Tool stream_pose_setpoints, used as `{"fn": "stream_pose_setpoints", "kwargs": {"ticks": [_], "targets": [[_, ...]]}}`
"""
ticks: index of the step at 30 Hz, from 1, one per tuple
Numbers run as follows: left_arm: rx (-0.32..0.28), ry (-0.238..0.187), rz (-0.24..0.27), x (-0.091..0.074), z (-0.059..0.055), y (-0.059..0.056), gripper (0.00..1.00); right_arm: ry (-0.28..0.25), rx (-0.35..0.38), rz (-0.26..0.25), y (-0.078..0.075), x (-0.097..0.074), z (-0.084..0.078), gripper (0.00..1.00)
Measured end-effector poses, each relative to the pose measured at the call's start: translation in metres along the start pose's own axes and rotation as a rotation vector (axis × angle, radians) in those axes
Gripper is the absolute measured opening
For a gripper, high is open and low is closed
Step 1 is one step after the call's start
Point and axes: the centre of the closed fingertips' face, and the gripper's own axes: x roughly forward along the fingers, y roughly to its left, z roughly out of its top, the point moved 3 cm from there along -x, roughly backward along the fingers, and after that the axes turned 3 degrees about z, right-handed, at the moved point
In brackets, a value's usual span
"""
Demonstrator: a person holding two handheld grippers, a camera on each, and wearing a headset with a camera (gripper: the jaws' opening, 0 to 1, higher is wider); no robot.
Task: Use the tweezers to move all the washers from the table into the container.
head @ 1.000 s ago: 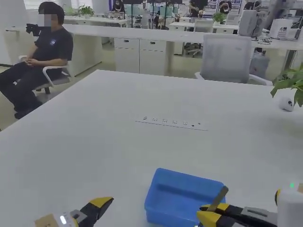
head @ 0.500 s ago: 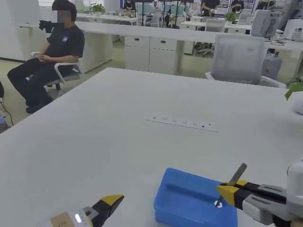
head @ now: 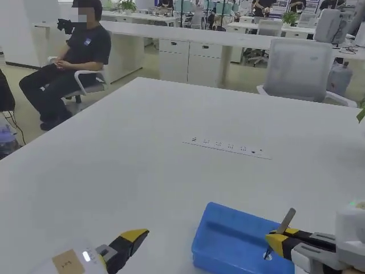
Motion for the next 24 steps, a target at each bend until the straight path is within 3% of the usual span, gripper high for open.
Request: {"fn": "stream_pose_setpoints", "kwargs": {"ticks": [3, 6, 12, 14, 20, 24], "targets": [[-0.004, -0.006, -0.003, 0.0, 0.001, 0.0, 0.99, 0.01, -0.004, -0.009, -0.001, 0.003, -0.004, 0.04], [-0.021, -0.042, 0.003, -0.002, 0.007, 0.002, 0.99, 0.016, -0.007, -0.013, -0.002, 0.003, -0.006, 0.04], [-0.05, -0.043, 0.019, -0.002, 0.007, 0.008, 0.99, 0.046, -0.045, 0.005, -0.001, 0.005, -0.008, 0.04], [-0.021, -0.048, 0.05, -0.004, 0.008, 0.011, 0.99, 0.053, -0.061, 0.011, 0.001, 0.005, -0.007, 0.04], [-0.045, -0.064, 0.042, -0.005, 0.01, 0.012, 0.99, 0.047, -0.064, -0.005, 0.003, 0.004, -0.007, 0.04], [-0.044, -0.061, 0.037, -0.005, 0.01, 0.012, 0.99, 0.008, -0.067, -0.012, 0.011, -0.003, 0.002, 0.04]]}}
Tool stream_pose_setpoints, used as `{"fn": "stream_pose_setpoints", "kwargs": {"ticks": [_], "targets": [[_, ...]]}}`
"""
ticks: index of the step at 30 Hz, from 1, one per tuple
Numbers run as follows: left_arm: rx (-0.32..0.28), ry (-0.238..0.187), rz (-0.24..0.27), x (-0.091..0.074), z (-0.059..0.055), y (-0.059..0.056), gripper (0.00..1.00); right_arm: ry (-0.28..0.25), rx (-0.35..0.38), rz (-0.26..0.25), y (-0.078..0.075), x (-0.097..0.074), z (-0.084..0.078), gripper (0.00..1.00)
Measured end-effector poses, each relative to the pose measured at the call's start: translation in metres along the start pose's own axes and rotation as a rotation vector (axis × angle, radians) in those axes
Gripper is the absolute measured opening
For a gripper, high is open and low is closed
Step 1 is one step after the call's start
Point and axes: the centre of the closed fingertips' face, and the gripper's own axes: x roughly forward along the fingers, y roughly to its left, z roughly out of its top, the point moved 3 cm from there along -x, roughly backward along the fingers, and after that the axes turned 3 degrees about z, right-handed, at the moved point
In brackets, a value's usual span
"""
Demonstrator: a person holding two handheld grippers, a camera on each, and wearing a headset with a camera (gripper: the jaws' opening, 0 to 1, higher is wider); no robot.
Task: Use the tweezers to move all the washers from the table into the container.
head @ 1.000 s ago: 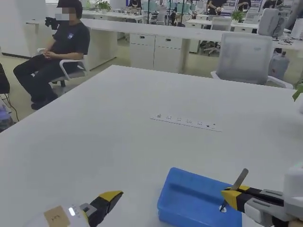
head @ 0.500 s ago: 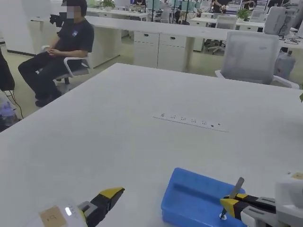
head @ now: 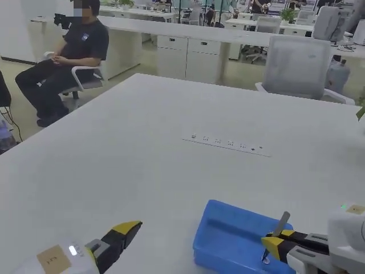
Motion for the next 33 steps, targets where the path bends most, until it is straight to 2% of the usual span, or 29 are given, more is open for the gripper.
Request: {"fn": "stream_pose_setpoints", "kwargs": {"ticks": [6, 10, 15, 21, 23, 25, 26, 28, 29, 33], "targets": [[-0.023, -0.01, -0.015, -0.001, 0.001, -0.002, 0.99, -0.071, 0.005, -0.001, 0.017, -0.014, 0.017, 0.04], [-0.015, -0.001, -0.026, -0.001, 0.0, -0.004, 0.99, -0.118, 0.004, 0.008, 0.032, -0.025, 0.028, 0.04], [-0.006, 0.002, -0.038, -0.001, -0.001, -0.007, 0.99, -0.13, 0.009, 0.032, 0.051, -0.033, 0.028, 0.04], [-0.006, 0.006, -0.038, 0.0, -0.001, -0.007, 0.99, -0.124, 0.045, 0.093, 0.073, -0.034, 0.016, 0.04], [-0.005, -0.014, -0.031, -0.001, 0.002, -0.006, 0.99, -0.108, 0.067, 0.112, 0.077, -0.031, 0.008, 0.04], [-0.009, -0.034, -0.023, -0.002, 0.005, -0.005, 0.99, -0.1, 0.079, 0.119, 0.079, -0.028, 0.002, 0.04], [-0.019, -0.038, -0.021, -0.002, 0.005, -0.004, 0.99, -0.08, 0.102, 0.135, 0.081, -0.026, -0.004, 0.04], [-0.026, -0.039, -0.018, -0.002, 0.005, -0.003, 0.99, -0.081, 0.113, 0.14, 0.082, -0.023, -0.01, 0.04], [-0.024, -0.037, -0.014, -0.002, 0.005, -0.002, 0.99, -0.065, 0.137, 0.15, 0.082, -0.021, -0.016, 0.04], [-0.017, -0.035, -0.012, -0.001, 0.004, -0.002, 0.99, -0.033, 0.153, 0.144, 0.079, -0.017, -0.03, 0.04]]}}
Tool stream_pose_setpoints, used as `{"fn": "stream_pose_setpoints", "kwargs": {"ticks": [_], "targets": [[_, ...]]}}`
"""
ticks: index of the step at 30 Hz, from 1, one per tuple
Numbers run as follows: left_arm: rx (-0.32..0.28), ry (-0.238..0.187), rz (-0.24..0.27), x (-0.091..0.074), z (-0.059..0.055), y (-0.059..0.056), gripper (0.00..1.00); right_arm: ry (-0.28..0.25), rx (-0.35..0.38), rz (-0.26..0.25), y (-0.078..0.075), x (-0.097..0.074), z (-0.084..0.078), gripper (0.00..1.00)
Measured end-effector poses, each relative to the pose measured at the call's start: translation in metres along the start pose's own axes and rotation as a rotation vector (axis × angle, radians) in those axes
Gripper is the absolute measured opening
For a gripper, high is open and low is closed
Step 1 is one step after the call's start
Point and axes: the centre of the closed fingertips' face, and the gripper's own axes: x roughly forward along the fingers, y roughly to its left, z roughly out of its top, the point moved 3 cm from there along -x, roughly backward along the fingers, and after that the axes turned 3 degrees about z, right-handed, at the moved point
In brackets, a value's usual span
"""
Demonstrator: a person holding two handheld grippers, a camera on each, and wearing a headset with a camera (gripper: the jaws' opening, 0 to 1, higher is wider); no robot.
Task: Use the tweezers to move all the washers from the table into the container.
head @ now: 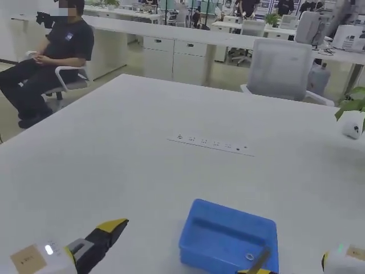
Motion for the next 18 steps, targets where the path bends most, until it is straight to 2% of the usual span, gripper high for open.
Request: {"fn": "stream_pose_setpoints", "kwargs": {"ticks": [4, 7, 13, 18], "targets": [[-0.007, 0.002, -0.003, 0.0, 0.0, 0.0, 0.99, 0.012, 0.051, -0.004, -0.003, 0.002, -0.009, 0.04], [-0.009, 0.009, -0.004, 0.0, -0.002, 0.001, 0.99, 0.02, 0.059, 0.0, 0.0, 0.003, -0.013, 0.04], [-0.002, 0.025, -0.012, 0.001, -0.004, -0.001, 0.99, 0.021, 0.069, 0.003, 0.003, 0.003, -0.015, 0.04], [0.009, 0.037, -0.015, 0.001, -0.006, -0.002, 0.99, 0.038, 0.039, -0.011, 0.003, 0.001, -0.016, 0.04]]}}
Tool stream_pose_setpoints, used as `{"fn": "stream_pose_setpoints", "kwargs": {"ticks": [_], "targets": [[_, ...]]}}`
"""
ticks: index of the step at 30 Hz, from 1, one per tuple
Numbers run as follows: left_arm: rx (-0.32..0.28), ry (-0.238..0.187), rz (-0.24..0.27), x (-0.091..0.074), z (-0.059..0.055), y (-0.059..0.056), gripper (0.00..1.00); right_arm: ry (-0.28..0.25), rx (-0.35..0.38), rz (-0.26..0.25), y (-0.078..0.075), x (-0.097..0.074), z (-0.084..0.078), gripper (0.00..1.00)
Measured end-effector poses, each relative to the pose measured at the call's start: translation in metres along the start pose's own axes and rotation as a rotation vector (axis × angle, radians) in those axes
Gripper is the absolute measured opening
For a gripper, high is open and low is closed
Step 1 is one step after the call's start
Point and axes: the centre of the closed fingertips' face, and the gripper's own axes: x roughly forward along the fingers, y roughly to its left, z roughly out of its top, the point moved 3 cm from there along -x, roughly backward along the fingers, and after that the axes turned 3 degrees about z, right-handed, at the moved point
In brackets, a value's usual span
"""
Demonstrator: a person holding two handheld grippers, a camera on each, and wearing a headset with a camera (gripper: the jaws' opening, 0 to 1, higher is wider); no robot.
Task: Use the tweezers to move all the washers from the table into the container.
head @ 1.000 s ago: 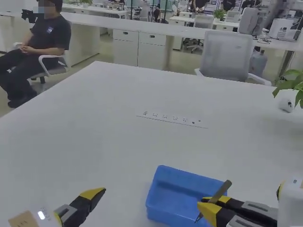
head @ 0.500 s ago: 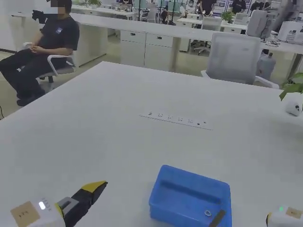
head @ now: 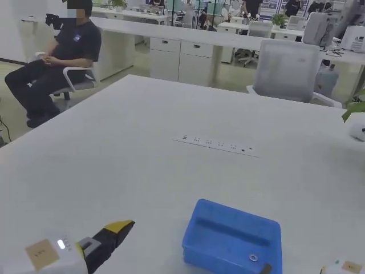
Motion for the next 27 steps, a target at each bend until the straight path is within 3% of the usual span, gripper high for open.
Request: {"fn": "stream_pose_setpoints", "kwargs": {"ticks": [7, 12, 14, 19, 20, 24, 27], "targets": [[0.005, 0.009, 0.0, 0.0, -0.001, 0.0, 0.99, 0.013, -0.018, 0.01, 0.007, 0.0, -0.002, 0.04], [0.02, 0.019, -0.002, 0.001, -0.002, -0.002, 0.99, 0.062, -0.198, 0.019, 0.019, 0.001, -0.004, 0.04], [0.03, 0.022, 0.0, 0.002, -0.003, -0.002, 0.99, 0.077, -0.237, 0.022, 0.023, 0.002, -0.006, 0.05], [0.037, 0.032, 0.008, 0.002, -0.005, -0.001, 0.99, 0.106, -0.376, 0.004, 0.023, 0.003, -0.005, 0.03], [0.043, 0.037, 0.013, 0.002, -0.005, 0.0, 0.99, 0.11, -0.368, 0.021, 0.026, 0.004, -0.007, 0.02], [0.039, 0.032, 0.022, 0.001, -0.005, 0.001, 0.99, 0.103, -0.363, 0.007, 0.024, 0.005, -0.005, 0.02], [0.039, -0.002, 0.018, 0.0, 0.0, 0.0, 0.99, 0.074, -0.266, 0.007, 0.02, 0.004, -0.003, 0.03]]}}
